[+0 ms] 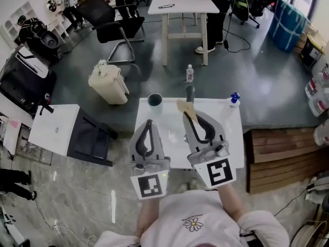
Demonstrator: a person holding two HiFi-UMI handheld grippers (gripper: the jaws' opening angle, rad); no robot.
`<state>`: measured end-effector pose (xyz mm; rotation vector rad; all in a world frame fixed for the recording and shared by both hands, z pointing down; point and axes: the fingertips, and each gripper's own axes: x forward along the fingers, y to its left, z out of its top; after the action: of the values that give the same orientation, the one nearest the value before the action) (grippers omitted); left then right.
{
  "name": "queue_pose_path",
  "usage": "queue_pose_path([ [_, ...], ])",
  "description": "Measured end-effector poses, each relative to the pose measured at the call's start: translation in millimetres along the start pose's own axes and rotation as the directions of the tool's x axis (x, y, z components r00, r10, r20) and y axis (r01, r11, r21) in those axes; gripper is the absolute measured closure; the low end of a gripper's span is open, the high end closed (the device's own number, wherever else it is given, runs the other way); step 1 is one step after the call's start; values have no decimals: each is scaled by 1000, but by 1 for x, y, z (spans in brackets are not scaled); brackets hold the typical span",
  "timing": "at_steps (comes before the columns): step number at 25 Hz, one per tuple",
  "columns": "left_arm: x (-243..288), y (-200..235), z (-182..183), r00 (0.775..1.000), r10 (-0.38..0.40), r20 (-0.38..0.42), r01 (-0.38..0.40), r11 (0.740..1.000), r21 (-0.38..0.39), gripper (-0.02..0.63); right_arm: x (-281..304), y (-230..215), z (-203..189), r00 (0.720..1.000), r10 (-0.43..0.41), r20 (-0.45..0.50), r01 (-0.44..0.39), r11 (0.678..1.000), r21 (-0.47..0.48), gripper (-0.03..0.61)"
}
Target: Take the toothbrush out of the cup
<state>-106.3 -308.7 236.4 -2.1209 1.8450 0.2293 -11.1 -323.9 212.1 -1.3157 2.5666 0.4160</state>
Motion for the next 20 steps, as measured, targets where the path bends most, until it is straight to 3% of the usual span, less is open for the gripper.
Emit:
queue_pose_path([
  [9, -2, -18, -10, 999, -51, -9, 51, 999, -19, 597, -48, -16, -45, 989, -88, -117, 91, 996, 25, 543],
  [20, -5, -21, -15, 998, -66, -25, 65, 997, -43, 597, -52, -21, -50, 984, -111, -139, 116, 993, 25, 543],
])
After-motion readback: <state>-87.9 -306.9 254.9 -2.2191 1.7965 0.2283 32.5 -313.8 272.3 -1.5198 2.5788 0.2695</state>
